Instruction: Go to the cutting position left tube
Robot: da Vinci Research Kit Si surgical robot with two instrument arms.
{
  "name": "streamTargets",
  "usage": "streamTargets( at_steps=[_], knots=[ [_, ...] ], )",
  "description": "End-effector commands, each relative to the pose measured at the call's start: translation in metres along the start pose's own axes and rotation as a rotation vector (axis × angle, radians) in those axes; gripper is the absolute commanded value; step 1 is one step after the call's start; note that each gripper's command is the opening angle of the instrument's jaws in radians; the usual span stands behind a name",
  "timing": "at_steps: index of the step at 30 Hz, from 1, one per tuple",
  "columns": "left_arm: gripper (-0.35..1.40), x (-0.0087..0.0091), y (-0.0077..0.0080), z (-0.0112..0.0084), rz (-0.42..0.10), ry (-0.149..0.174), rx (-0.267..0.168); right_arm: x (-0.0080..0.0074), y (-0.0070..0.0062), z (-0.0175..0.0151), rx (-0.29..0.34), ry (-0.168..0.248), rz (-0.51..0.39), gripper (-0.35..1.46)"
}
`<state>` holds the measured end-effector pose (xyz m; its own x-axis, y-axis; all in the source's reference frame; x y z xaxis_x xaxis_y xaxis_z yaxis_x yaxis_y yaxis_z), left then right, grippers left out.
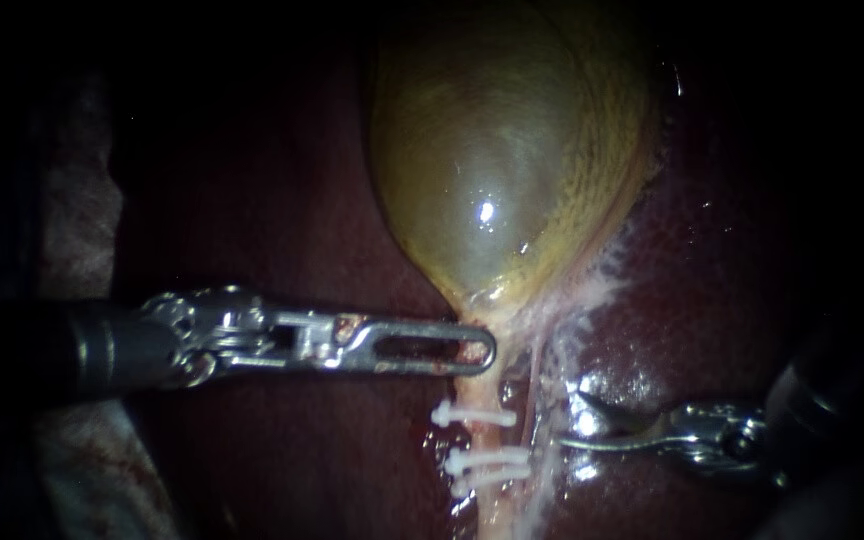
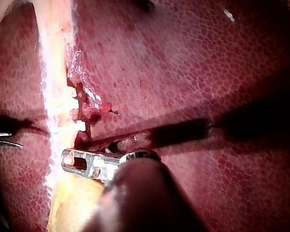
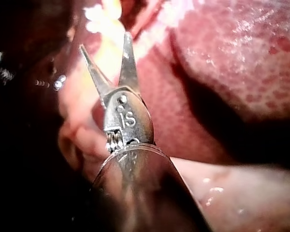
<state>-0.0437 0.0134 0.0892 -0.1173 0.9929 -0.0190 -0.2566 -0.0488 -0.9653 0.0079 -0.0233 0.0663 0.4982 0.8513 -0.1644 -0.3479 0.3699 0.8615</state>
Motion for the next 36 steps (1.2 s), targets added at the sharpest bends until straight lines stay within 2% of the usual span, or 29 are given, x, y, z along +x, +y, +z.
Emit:
streamTargets(
  at_steps=[1, 5, 9, 15, 22, 36],
  knots=[
    [-0.35, 0.0, 0.0001, -0.0001, 0.005, 0.0, 0.0, 0.0001, -0.0001, 0.0004, 0.002, -0.007, 0.001, 1.36],
    [-0.35, 0.0001, 0.0005, -0.0005, 0.009, 0.002, -0.002, 0.0005, -0.0004, 0.0019, -0.004, -0.044, -0.002, 1.33],
    [-0.35, 0.0002, 0.0006, -0.0007, 0.008, 0.003, -0.001, 0.0005, 0.0001, 0.0028, -0.015, -0.072, 0.0, 1.29],
    [-0.35, 0.0002, 0.0007, -0.0008, 0.007, 0.003, -0.001, 0.0006, 0.001, 0.0037, -0.015, -0.083, 0.012, 1.26],
    [-0.35, 0.0002, 0.0007, -0.0008, 0.007, 0.003, -0.001, 0.0011, 0.0009, 0.0048, -0.008, -0.098, 0.008, 1.21],
    [-0.35, 0.0002, 0.0009, -0.001, 0.012, 0.004, 0.001, 0.0019, 0.0017, 0.0068, -0.006, -0.129, -0.002, 1.08]
  ],
)
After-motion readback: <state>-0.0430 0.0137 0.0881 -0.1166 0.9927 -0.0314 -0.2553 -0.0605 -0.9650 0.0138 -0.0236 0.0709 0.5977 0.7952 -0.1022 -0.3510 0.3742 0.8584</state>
